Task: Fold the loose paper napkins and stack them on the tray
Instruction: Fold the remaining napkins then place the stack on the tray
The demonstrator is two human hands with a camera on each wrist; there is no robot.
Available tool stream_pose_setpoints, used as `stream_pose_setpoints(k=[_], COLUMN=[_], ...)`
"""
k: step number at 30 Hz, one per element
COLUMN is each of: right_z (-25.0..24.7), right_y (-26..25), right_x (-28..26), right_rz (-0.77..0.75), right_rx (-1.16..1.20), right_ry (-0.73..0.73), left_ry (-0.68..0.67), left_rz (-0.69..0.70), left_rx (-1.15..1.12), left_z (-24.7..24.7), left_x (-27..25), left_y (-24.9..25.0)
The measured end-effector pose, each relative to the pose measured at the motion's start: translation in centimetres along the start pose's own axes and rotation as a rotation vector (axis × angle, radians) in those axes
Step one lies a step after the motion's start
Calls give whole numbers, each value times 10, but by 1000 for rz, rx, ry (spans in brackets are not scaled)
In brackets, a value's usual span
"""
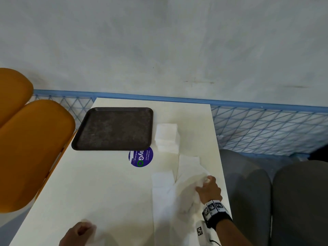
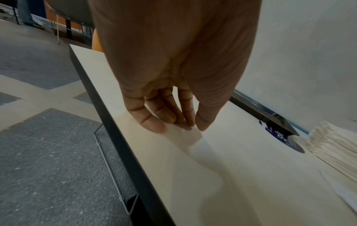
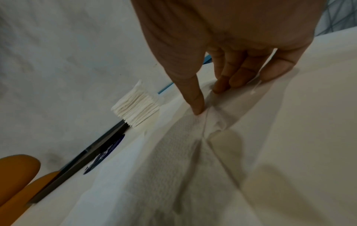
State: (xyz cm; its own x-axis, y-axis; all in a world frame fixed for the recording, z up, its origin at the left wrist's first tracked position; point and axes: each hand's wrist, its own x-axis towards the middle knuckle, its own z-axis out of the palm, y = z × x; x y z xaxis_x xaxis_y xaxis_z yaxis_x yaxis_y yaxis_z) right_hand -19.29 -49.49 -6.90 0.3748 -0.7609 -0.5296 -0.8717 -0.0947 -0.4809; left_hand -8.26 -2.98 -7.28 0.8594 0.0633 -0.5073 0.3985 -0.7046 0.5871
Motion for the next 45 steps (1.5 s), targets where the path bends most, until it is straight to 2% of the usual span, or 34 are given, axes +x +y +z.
stream_pose_setpoints(k=[6, 10, 15, 18, 20, 22, 25, 26, 28, 32, 34, 38, 41, 45], right_z=[-1, -10, -14, -34, -45, -53, -60, -62, -65, -72, -74, -77, -78, -69], right_y=[-1, 5, 18, -4, -15, -26, -47, -56, -75, -105, -115, -129, -131, -126], right_x=[-9, -14, 9, -21, -39, -56, -86, -97, -123, -180, -201, -228, -239, -243], right_rz=[18, -7, -60, -97, -158, -227, -303, -341, -406, -516, -551, -608, -622, -470], right_rx=[176, 427, 658, 793, 852, 885, 928, 949, 976, 998, 990, 946, 1003, 1115], right_ry=[39, 63, 48, 26, -10, -59, -182, -236, -335, -465, -486, -474, -452, -460], left_ry=[127, 70, 56, 27, -45, -117, -53, -69, -183, -464, -516, -444, -417, -390], left_rz=[6, 15, -18, -21, -33, 35, 219, 302, 408, 518, 578, 587, 612, 610], left_rx=[7, -11, -42, -88, -125, -78, -80, -84, -132, -298, -335, -497, -561, -626], left_z=[5, 3, -2, -10, -10, -8, -21, -22, -21, -22, -23, -32, -39, -47], left_x=[-18, -20, -30, -37, -17, 0, -44, -55, -70, -106, -122, -141, -147, -148], left_y=[6, 5, 18, 25, 11, 4, 77, 100, 135, 189, 206, 224, 229, 228])
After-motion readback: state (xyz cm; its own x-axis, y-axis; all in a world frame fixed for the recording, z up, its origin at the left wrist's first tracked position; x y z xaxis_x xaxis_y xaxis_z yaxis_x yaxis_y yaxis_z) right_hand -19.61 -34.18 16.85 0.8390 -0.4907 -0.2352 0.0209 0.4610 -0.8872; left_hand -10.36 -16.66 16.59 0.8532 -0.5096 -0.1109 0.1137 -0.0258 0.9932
